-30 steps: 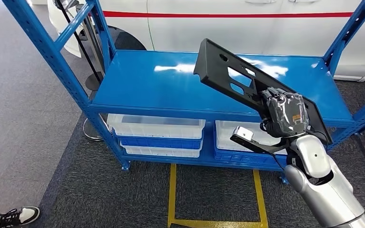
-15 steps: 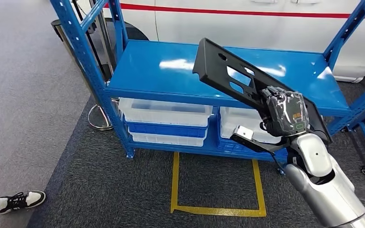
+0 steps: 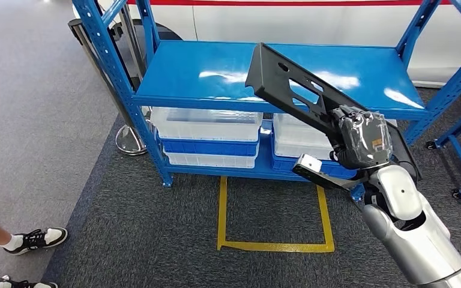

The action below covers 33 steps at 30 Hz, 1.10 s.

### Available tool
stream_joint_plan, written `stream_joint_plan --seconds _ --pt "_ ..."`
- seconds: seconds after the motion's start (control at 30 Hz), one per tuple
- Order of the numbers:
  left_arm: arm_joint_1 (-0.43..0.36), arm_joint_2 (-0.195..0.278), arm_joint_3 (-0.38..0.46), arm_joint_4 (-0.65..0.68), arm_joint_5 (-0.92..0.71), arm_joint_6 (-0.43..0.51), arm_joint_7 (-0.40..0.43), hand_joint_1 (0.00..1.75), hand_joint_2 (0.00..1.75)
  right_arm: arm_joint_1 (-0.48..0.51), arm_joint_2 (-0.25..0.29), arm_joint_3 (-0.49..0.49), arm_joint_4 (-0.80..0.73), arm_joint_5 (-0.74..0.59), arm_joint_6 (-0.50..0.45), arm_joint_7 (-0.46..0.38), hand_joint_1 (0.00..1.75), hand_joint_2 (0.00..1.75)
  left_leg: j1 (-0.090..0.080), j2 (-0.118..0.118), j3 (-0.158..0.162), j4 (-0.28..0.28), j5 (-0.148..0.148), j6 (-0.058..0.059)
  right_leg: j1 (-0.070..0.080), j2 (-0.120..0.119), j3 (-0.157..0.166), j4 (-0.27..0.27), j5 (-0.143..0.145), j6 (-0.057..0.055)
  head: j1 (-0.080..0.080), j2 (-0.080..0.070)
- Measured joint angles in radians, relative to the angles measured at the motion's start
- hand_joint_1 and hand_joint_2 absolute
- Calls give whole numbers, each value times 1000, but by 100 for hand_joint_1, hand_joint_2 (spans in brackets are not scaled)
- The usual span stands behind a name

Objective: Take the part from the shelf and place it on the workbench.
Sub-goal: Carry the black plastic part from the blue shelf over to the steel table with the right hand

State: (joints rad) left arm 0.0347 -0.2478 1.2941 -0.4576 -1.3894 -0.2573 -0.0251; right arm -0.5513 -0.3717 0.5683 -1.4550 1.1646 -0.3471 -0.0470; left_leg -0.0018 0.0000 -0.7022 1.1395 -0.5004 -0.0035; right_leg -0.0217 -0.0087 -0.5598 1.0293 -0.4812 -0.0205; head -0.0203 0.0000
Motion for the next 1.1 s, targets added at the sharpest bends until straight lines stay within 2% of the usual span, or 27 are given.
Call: stream_joint_plan --seconds 0.03,0.07,0.1,0.13,0.17,0.2,0.27,0.3,0.33,0.4,0.43,0.47,0.53,0.57,0.6,0.63,0.67,0.7,0.77,0.8,0.83,0.9,0.93,0.97,1.03,1.07,1.1 --pt "0 0 2 -4 -4 -6 2 0 175 0 0 0 -1 0 1 2 175 175 3 0 -12 61 -48 -4 0 0 -16 1 13 -3 -1 0" --pt "1 -1 3 -9 -10 -15 4 0 175 0 0 0 -1 -1 2 5 175 175 7 1 -18 116 -75 -8 0 0 -34 2 26 -2 -1 0" --pt "1 -2 5 -16 -16 -23 5 0 175 1 0 0 -1 -1 4 7 175 175 9 1 -14 150 -77 -11 0 0 -51 4 38 -1 -1 0" --pt "1 -2 8 -23 -22 -30 5 0 175 2 0 0 -1 -2 5 10 175 175 11 1 5 155 -57 -12 0 -1 -68 6 50 1 -1 0" --pt "1 -3 10 -30 -27 -36 5 0 175 2 -1 0 -1 -3 7 11 175 175 12 1 40 126 -28 -12 -1 -1 -85 9 60 4 -1 0" --pt "0 -3 13 -37 -32 -41 4 0 175 2 -1 0 -2 -4 8 13 175 175 13 0 91 69 -9 -9 -1 -1 -99 13 71 8 -1 0" --pt "0 -3 16 -51 -43 -51 2 0 175 1 -5 -3 -6 -6 11 18 175 175 10 -2 192 -69 -16 0 0 -2 -118 17 90 18 -1 0" --pt "0 -4 19 -58 -48 -55 0 0 175 -1 -7 -5 -9 -8 13 20 175 175 7 -2 219 -115 -28 5 -1 -2 -122 16 100 24 -1 0" --pt "1 -5 22 -64 -53 -58 -2 0 175 -2 -9 -8 -10 -9 15 21 175 175 3 -3 227 -137 -32 9 -1 -3 -124 12 111 31 -2 0" --pt "3 -9 29 -73 -60 -65 -4 0 175 -3 -14 -11 -12 -14 18 23 175 175 4 -1 214 -147 -12 21 -3 -2 -127 3 124 44 -3 0" --pt "4 -11 31 -78 -63 -68 -4 0 175 -3 -17 -12 -12 -15 21 23 175 175 6 2 205 -151 2 30 -3 0 -135 15 104 48 -2 0" --pt "5 -13 33 -84 -67 -71 -5 0 175 -3 -20 -13 -12 -16 23 23 175 175 8 5 193 -156 18 38 -3 2 -148 45 64 51 -1 0" --pt "6 -16 38 -95 -75 -76 -6 0 175 -3 -26 -15 -13 -18 27 23 175 175 7 8 162 -155 44 49 -4 4 -180 162 -44 53 1 0" --pt "7 -17 40 -99 -77 -79 -6 0 175 -2 -27 -16 -13 -19 28 23 175 175 6 9 144 -152 56 50 -4 4 -190 226 -76 55 1 0" --pt "7 -19 42 -102 -80 -82 -6 0 175 -1 -28 -16 -13 -19 29 23 175 175 5 9 126 -149 68 49 -4 5 -191 273 -85 57 1 0" --pt "8 -20 45 -105 -82 -84 -6 0 175 0 -29 -16 -13 -19 29 23 175 175 4 9 107 -144 79 48 -4 5 -177 291 -69 57 1 0" --pt "8 -22 47 -108 -83 -86 -6 0 175 0 -29 -16 -13 -19 31 23 175 175 4 9 88 -138 88 46 -4 5 -145 273 -42 57 1 0" --pt "8 -24 50 -111 -85 -88 -6 0 175 0 -29 -16 -15 -19 32 24 175 175 4 9 71 -130 97 43 -4 5 -97 224 -19 56 1 0" --pt "8 -27 53 -119 -89 -91 -7 0 175 -1 -29 -16 -22 -19 36 25 175 175 2 8 43 -114 111 33 -1 5 3 90 -29 50 0 0" --pt "9 -29 55 -123 -92 -92 -8 0 175 -2 -29 -16 -26 -18 39 26 175 175 0 8 37 -110 118 27 2 6 32 42 -45 44 0 0" --pt "10 -30 57 -127 -94 -94 -8 0 175 -4 -28 -16 -29 -17 43 27 175 175 -1 7 33 -109 126 21 6 7 43 17 -57 37 0 0" --pt "13 -32 63 -136 -99 -101 -9 0 175 -6 -27 -14 -31 -15 49 28 175 175 -1 6 27 -111 140 9 4 5 29 11 -43 21 1 0" --pt "14 -32 66 -141 -100 -105 -9 0 175 -7 -27 -13 -32 -15 52 29 175 175 0 5 19 -103 126 3 3 3 18 10 -32 12 0 0" --pt "16 -32 69 -145 -101 -107 -10 0 175 -8 -26 -11 -32 -15 53 29 175 175 2 3 7 -77 92 -3 0 1 5 9 -18 4 0 0" --pt "16 -33 73 -152 -105 -110 -11 0 175 -9 -25 -10 -33 -14 55 30 175 175 5 3 -23 30 -15 -15 0 -1 -26 9 9 -6 -2 0" --pt "16 -33 74 -155 -107 -112 -12 0 175 -9 -25 -9 -33 -14 56 30 175 175 6 3 -33 95 -56 -19 1 -1 -43 10 22 -7 -2 0" --pt "15 -34 75 -158 -109 -114 -12 0 175 -9 -25 -9 -33 -14 56 30 175 175 7 3 -35 147 -73 -21 3 -1 -60 11 35 -8 -2 0"
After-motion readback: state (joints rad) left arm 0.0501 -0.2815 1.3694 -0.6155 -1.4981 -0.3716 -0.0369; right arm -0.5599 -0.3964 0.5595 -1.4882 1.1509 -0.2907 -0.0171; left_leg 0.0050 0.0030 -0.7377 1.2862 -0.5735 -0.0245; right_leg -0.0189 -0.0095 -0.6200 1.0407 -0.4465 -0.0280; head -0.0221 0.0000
